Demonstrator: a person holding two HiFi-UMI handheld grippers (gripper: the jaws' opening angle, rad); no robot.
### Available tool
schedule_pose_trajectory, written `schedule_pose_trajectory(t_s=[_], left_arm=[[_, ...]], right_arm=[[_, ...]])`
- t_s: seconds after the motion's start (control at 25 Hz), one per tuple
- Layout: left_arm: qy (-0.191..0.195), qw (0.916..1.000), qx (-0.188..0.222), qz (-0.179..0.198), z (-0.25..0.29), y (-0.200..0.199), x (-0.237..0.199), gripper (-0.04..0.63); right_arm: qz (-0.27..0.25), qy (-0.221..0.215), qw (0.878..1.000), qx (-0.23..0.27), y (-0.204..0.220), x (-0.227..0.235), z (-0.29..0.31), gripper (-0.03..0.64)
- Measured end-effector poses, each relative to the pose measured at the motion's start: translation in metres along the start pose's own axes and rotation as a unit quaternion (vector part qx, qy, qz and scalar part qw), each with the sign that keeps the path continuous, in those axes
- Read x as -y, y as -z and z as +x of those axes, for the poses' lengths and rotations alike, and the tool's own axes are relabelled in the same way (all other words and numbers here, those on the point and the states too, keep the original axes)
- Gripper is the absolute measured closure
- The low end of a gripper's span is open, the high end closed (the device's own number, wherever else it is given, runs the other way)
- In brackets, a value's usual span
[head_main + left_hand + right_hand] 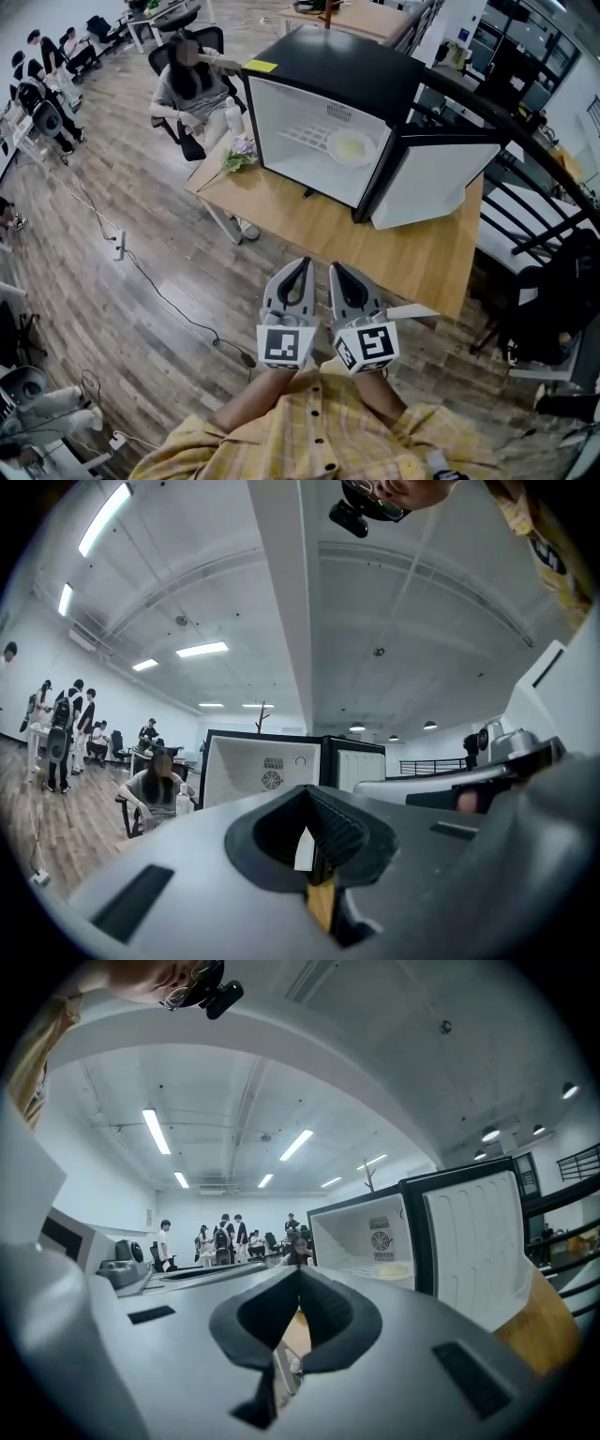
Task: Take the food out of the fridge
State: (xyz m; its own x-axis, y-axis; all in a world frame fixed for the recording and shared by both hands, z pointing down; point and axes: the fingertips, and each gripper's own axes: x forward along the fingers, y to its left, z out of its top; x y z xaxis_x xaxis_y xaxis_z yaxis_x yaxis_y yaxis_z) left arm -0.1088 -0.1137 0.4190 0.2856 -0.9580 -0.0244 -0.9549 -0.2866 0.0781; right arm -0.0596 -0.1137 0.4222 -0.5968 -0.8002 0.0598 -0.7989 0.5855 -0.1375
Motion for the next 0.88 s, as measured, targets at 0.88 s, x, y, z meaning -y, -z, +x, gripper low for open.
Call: schedule_pose_trajectory(t_s=[0.88], left_arm=[[0.008, 0.9994, -0.032, 0.003, 0.125, 0.02, -0.021, 0.589]], right_arm=[[-0.018, 0.006, 1.0, -0.006, -0.013, 0.078, 0.075, 0.609]])
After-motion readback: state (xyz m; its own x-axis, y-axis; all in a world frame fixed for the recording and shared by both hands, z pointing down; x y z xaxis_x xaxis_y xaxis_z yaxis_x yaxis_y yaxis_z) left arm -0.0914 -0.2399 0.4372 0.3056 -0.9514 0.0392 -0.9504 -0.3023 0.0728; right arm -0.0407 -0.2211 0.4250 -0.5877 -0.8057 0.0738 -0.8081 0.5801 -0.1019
